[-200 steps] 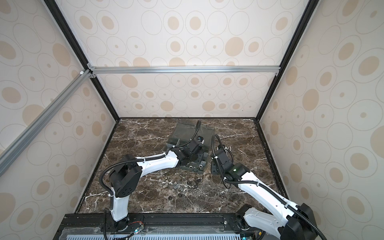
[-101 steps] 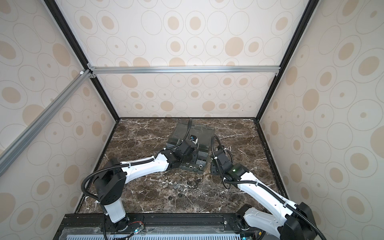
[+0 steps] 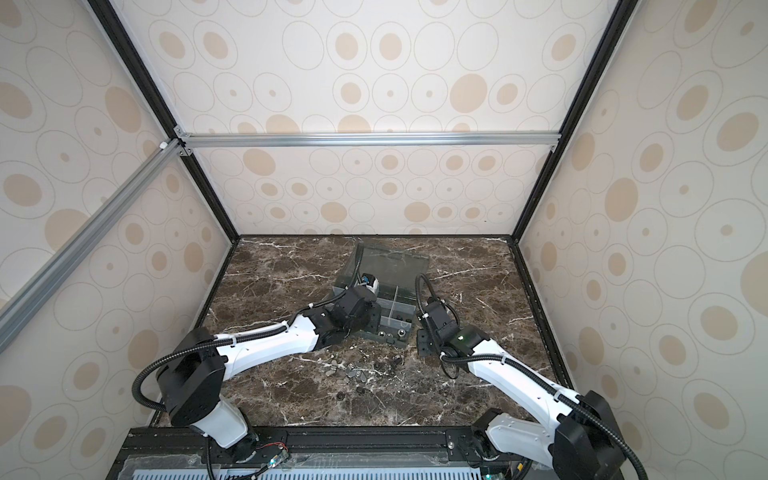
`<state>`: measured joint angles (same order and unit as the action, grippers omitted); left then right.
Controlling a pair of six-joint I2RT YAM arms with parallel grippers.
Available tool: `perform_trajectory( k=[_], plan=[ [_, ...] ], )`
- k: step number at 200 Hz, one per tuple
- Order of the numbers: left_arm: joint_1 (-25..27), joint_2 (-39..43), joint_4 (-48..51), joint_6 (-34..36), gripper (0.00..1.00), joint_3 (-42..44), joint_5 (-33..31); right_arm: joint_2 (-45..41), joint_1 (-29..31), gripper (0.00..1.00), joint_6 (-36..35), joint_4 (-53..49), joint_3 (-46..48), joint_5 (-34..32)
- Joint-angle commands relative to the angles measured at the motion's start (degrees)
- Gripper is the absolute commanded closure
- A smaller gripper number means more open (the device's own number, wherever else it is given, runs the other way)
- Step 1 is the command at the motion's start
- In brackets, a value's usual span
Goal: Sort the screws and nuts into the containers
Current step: 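Withdraw the left gripper while the right gripper moves over the loose black bolts, then lower the right gripper beside the box edge and close it on a black bolt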
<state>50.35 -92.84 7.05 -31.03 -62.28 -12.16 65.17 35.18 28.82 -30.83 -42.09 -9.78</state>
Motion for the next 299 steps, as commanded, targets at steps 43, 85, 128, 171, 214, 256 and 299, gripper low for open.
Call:
perform_trajectory(
  k=[43, 85, 128, 171, 214, 256, 299],
  plan=[
    [-1.48, 7.90, -3.22, -4.67, 0.65, 6.66, -1.11, 3.64, 4.66, 0.49, -3.38, -0.02, 0.74, 6.79],
    [-2.20, 12.19, -2.82, -5.55, 0.64, 10.58, -2.07, 6.51, 7.15, 0.45, -2.65, 2.56, 0.61, 8.42],
    [-3.05, 15.57, -3.96, -7.19, 0.64, 14.55, -2.29, 10.66, 8.76, 0.42, -2.50, 3.31, -0.80, 9.07],
    [-3.80, 18.15, -3.70, -7.54, 0.63, 16.68, -2.67, 14.50, 10.11, 0.42, -2.80, 3.98, -2.86, 9.80],
    [-4.21, 20.41, -3.88, -8.24, 0.63, 18.84, -2.68, 19.20, 10.79, 0.42, -2.63, 3.86, -5.40, 9.78],
    [-4.38, 20.91, -4.01, -8.06, 0.62, 18.98, -2.81, 22.03, 11.08, 0.42, -2.63, 2.98, -7.22, 9.13],
    [-4.39, 20.85, -4.37, -8.56, 0.62, 19.82, -2.10, 22.93, 11.10, 0.42, -2.54, 2.18, -7.51, 7.98]
  ],
)
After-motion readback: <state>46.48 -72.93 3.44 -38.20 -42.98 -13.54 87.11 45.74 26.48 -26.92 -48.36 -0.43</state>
